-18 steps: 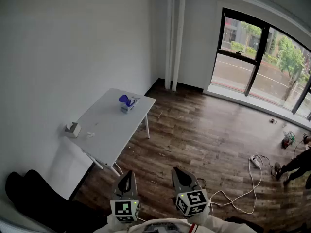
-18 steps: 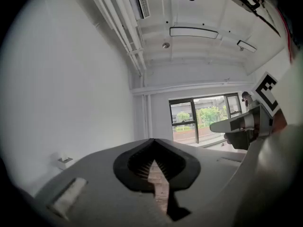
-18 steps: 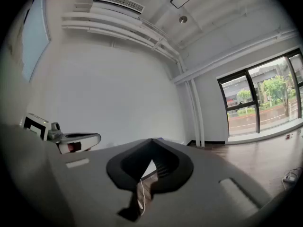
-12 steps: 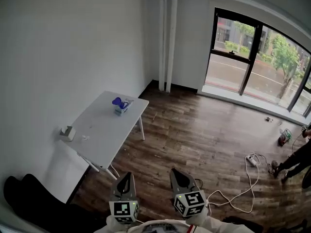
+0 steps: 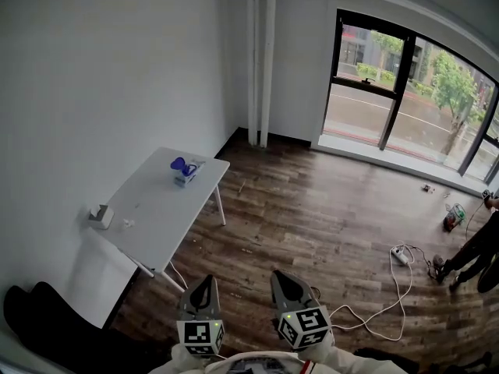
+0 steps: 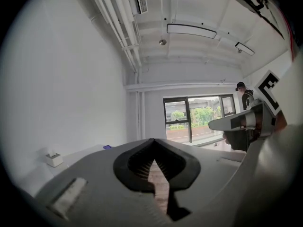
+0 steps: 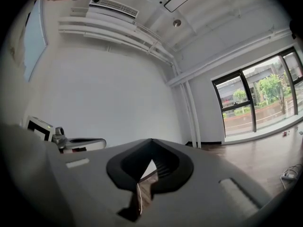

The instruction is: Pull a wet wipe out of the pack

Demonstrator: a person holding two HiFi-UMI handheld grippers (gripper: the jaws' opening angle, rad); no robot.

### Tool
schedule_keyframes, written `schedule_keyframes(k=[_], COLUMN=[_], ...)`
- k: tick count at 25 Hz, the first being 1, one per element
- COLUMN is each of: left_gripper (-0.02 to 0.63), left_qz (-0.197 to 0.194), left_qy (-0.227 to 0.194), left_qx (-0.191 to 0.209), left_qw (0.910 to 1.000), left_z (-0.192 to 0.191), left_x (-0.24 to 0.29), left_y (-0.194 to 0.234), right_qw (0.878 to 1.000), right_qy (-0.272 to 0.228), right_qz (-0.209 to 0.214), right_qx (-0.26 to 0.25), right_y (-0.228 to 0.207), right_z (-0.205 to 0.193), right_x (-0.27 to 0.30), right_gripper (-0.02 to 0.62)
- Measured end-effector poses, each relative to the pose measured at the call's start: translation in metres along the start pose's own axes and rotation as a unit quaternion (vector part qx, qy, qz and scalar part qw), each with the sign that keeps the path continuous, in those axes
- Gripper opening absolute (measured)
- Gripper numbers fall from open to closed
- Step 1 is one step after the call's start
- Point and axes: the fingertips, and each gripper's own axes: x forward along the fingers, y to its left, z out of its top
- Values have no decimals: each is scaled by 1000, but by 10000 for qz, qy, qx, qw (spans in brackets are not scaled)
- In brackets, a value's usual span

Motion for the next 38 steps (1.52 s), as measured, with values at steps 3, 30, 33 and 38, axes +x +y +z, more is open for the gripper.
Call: schedule_keyframes(k=[3, 30, 33, 38], left_gripper=[5, 5, 5, 5], left_qz=[-13, -319, -337, -335], left_qy=[-6, 84, 104, 84], left_qx=[22, -28, -4, -27], left_qw=[10000, 9995, 9994, 9994], left_z=[-3, 1, 0, 8], left_x=[6, 151, 179, 230], left_y=[-14, 14, 36, 72], right_qw=[10000, 9987, 9984, 9986], right_qy=[9, 119, 119, 118], right_qz=[-32, -311, -366, -364], right_qx=[76, 392, 417, 378], right_y=[-16, -90, -96, -105], right_z=[-3, -1, 3, 16], right_x=[-5, 115, 150, 212], right_gripper=[5, 5, 5, 5])
